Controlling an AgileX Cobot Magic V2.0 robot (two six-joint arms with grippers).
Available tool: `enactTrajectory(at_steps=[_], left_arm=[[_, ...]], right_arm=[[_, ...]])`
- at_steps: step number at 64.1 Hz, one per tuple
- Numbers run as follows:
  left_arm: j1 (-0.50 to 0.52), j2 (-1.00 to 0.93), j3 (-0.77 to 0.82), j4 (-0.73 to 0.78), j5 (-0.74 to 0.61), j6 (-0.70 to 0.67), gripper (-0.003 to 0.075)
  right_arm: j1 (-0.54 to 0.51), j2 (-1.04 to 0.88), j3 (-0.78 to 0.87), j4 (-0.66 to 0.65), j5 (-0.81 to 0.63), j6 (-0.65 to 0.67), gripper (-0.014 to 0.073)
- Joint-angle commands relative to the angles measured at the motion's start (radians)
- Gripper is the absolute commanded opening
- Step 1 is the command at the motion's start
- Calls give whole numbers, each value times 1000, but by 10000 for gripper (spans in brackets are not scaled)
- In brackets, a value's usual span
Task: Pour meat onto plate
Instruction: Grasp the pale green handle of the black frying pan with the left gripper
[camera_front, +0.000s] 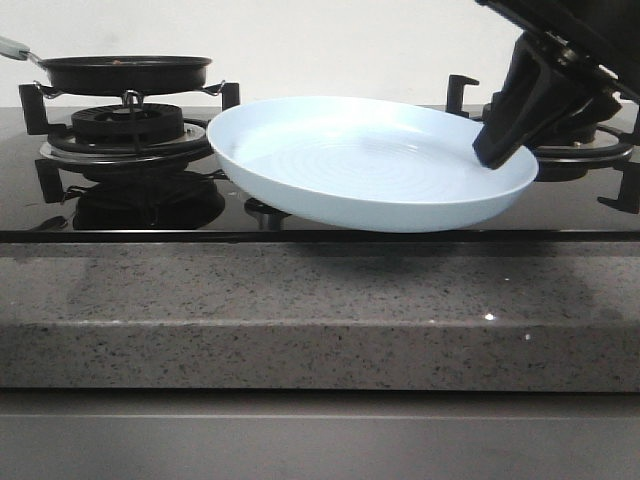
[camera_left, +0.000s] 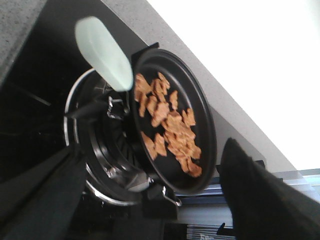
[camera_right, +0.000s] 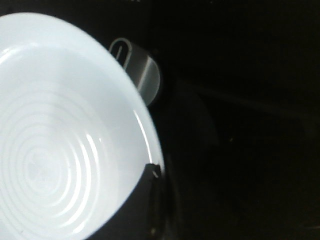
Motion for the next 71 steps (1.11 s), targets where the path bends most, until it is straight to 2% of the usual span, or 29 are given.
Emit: enactTrajectory(at_steps=[1, 27, 37, 51, 71], left_arm=[[1, 29, -96, -73, 36, 10, 533], [1, 177, -244, -97, -3, -29, 533], [-7, 217, -262, -104, 0, -42, 533], [-57, 255, -264, -110, -65, -42, 533], [-85, 295, -296, -118, -62, -42, 532]], right_arm=[[4, -31, -29, 39, -17, -11, -18], [4, -31, -29, 39, -17, -11, -18], [4, -31, -29, 39, -17, -11, -18], [4, -31, -29, 39, -17, -11, -18], [4, -31, -29, 39, -17, -11, -18]])
